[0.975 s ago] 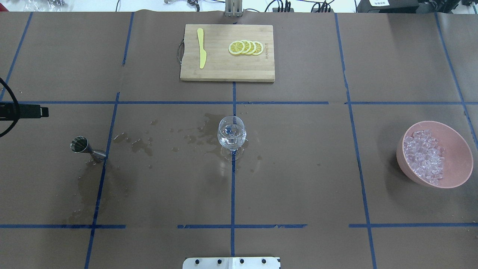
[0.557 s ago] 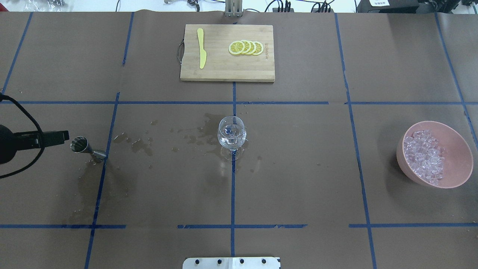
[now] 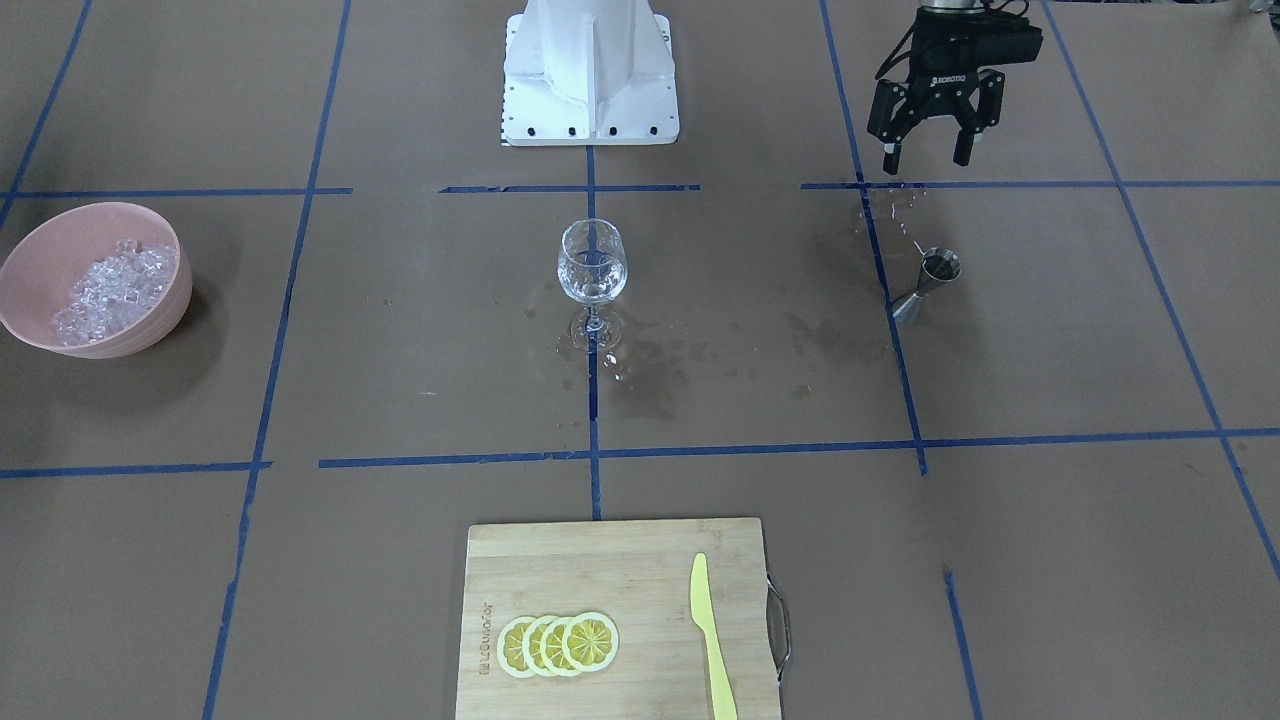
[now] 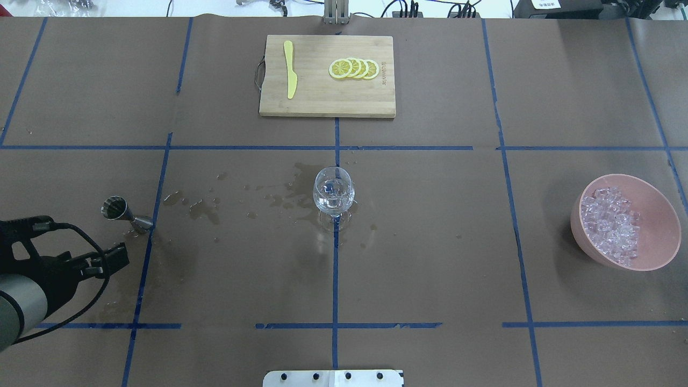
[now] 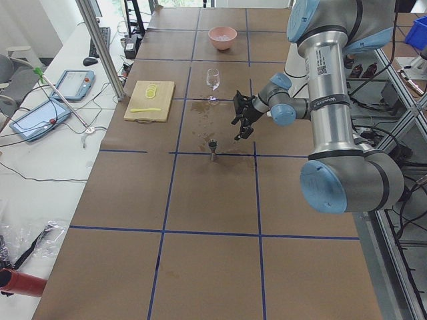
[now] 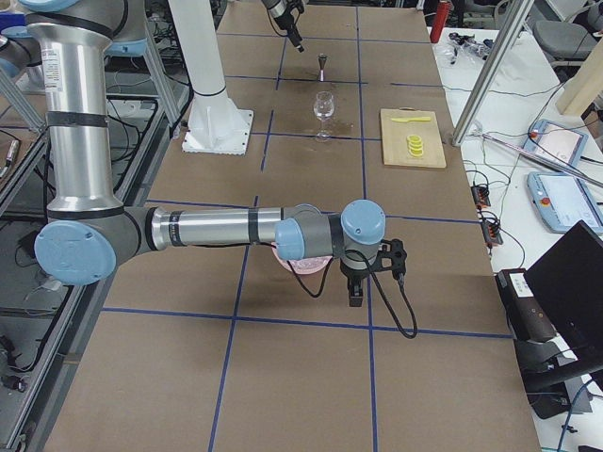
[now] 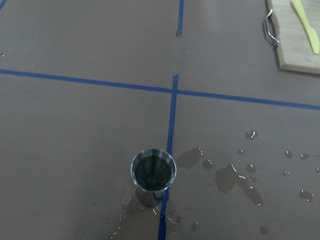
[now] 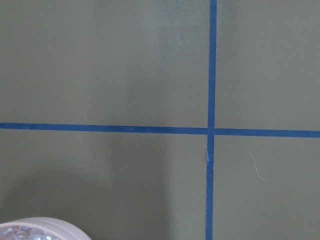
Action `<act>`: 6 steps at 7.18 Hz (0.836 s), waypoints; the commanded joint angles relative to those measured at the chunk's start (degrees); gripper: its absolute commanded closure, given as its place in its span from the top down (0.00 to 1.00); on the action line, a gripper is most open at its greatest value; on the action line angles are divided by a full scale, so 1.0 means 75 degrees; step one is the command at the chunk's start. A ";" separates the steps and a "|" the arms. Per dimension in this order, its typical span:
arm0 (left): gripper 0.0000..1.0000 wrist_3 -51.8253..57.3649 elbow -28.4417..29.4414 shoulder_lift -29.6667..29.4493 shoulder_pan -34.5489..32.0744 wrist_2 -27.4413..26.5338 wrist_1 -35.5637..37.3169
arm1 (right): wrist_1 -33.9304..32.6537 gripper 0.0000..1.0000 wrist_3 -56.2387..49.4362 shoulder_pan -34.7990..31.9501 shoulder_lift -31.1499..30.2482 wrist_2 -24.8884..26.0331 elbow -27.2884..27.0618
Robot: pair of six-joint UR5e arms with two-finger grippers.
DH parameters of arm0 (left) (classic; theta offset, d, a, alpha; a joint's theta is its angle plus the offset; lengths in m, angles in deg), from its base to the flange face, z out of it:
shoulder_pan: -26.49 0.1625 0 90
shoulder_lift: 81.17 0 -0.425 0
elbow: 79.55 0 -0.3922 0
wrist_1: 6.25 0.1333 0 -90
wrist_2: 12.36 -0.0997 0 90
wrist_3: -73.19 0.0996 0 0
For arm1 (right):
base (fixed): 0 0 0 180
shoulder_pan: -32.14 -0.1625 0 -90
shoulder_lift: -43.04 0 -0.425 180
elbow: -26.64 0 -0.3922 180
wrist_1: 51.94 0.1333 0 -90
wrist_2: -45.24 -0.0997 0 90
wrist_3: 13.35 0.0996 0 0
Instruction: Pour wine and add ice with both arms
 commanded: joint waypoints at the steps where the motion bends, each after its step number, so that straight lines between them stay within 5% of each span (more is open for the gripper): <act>1: 1.00 -0.1033 0.0069 -0.0034 0.0739 -0.1123 0.0669 | -0.0090 1.00 0.0964 0.0012 -0.0095 -0.0159 -0.0832; 3: 1.00 -0.1712 0.0349 -0.0115 0.0961 -0.1851 0.1124 | -0.0079 1.00 0.2506 0.0466 -0.0073 -0.0056 -0.1290; 6: 1.00 -0.2652 0.1648 -0.0958 0.1104 -0.3022 0.1314 | -0.0090 1.00 0.2667 0.0692 -0.0166 -0.0055 -0.1573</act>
